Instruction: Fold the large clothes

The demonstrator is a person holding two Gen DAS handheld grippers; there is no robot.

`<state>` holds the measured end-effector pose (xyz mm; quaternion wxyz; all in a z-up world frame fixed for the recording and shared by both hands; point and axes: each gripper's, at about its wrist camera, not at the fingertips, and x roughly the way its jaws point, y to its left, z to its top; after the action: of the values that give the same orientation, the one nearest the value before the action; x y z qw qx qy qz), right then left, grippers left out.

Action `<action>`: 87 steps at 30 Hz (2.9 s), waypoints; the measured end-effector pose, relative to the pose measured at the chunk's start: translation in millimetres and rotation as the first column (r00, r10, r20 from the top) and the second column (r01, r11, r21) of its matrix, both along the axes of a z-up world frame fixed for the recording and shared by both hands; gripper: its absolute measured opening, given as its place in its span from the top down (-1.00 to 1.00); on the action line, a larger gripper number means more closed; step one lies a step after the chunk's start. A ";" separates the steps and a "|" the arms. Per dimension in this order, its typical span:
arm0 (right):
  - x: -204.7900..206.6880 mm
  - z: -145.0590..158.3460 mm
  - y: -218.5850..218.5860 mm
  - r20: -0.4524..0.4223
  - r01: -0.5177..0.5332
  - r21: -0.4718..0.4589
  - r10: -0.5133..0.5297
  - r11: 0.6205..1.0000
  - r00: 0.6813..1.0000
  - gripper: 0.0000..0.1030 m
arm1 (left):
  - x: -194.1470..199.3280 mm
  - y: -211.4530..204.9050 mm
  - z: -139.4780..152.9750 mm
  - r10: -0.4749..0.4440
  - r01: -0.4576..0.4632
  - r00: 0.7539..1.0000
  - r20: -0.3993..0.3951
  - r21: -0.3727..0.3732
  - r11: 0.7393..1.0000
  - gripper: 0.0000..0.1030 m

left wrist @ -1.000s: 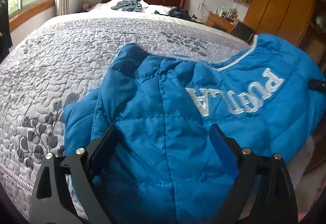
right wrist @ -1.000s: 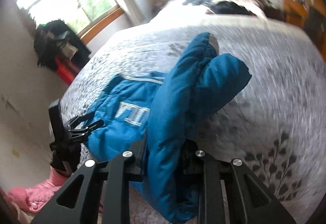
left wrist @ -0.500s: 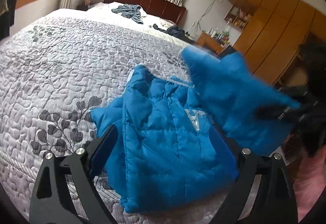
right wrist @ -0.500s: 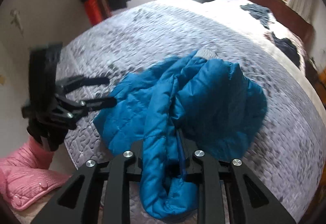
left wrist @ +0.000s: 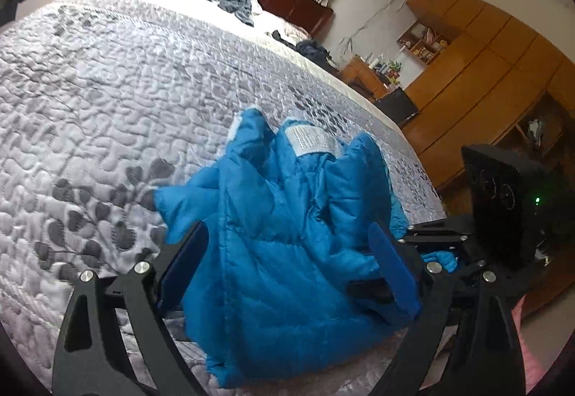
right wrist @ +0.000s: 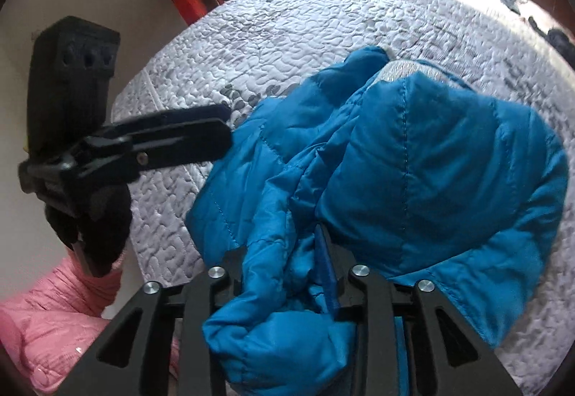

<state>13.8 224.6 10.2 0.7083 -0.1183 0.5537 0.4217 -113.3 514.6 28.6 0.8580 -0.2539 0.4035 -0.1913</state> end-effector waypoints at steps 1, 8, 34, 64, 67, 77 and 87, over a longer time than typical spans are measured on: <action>1.7 1.9 -2.4 -0.013 0.007 0.016 -0.007 1.000 1.000 0.29 | 2.7 -2.0 -0.8 -0.006 0.006 1.000 -0.003 0.000 1.000 -0.74; -4.9 63.7 -44.2 -0.037 0.050 0.214 -0.043 0.976 0.998 -0.07 | 26.1 -12.6 -3.6 -0.043 0.043 0.999 -0.014 -0.020 0.999 -0.74; 54.2 -4.1 -136.7 -0.024 0.371 0.115 -0.371 0.921 0.928 -0.08 | 87.6 -63.6 -18.3 -0.216 0.209 0.976 -0.023 -0.169 0.963 -0.74; 41.7 -5.0 -110.6 0.146 0.348 0.060 -0.353 0.935 0.924 -0.09 | 101.7 -92.3 -29.5 -0.233 0.234 0.972 -0.036 0.022 0.972 0.46; 32.5 1.9 -116.0 0.190 0.355 0.052 -0.358 0.933 0.914 -0.09 | 100.2 -92.9 -24.5 -0.238 0.238 0.971 -0.013 0.002 0.971 0.54; 10.6 26.7 -127.7 0.308 0.369 0.053 -0.367 0.928 0.878 -0.15 | 90.6 -100.6 22.8 -0.279 0.285 0.954 0.114 -0.044 0.957 0.63; -9.4 54.0 -111.4 0.376 0.324 0.075 -0.328 0.943 0.866 -0.24 | 61.2 -68.8 69.7 -0.282 0.304 0.924 0.259 -0.049 0.951 0.64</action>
<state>4.4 113.2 64.2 0.8643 -0.0998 0.4142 0.2672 -52.2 445.8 98.3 0.8514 -0.2024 0.3174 -0.3653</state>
